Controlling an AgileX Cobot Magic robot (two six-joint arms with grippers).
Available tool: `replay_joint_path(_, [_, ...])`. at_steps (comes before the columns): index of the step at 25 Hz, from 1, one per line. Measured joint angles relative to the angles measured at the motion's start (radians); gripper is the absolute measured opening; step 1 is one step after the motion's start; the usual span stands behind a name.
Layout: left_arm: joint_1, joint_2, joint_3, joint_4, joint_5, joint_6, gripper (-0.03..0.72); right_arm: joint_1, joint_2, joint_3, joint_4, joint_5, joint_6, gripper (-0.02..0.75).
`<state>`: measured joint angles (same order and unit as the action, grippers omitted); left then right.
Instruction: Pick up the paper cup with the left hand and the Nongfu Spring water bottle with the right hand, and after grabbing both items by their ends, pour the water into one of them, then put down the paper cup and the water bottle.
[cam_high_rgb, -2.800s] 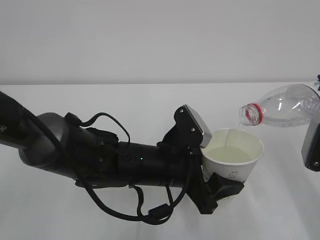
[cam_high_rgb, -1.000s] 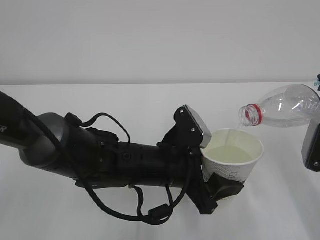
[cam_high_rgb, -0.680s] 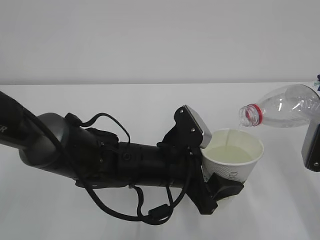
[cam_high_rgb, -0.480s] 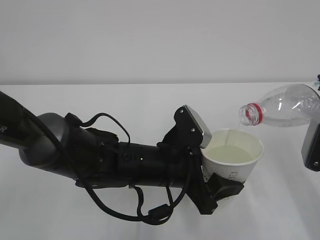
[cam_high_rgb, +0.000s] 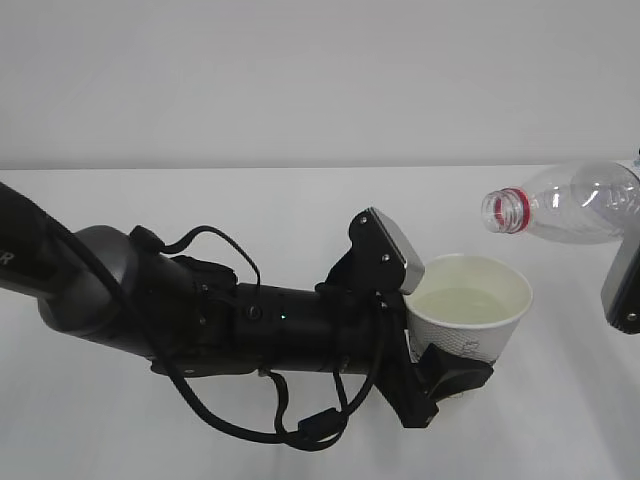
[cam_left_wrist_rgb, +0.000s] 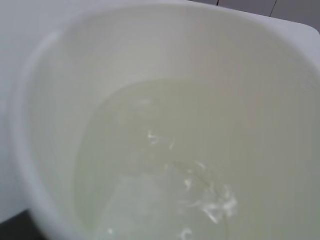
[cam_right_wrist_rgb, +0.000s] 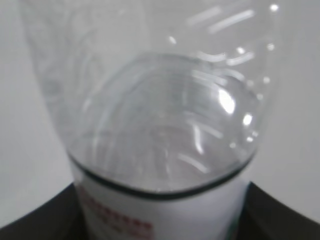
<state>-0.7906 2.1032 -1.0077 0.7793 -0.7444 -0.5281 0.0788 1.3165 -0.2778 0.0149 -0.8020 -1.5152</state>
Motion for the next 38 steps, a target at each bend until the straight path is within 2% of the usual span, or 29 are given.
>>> replay_joint_path(19, [0.0, 0.0, 0.0, 0.0, 0.0, 0.0, 0.528, 0.0, 0.0, 0.0, 0.007, -0.016, 0.201, 0.431])
replay_joint_path(31, [0.0, 0.0, 0.0, 0.0, -0.003, 0.0, 0.522, 0.0, 0.0, 0.0, 0.007, -0.018, 0.601, 0.431])
replay_joint_path(38, [0.0, 0.0, 0.0, 0.0, -0.005, 0.0, 0.522, 0.0, 0.0, 0.0, 0.007, -0.018, 0.77, 0.431])
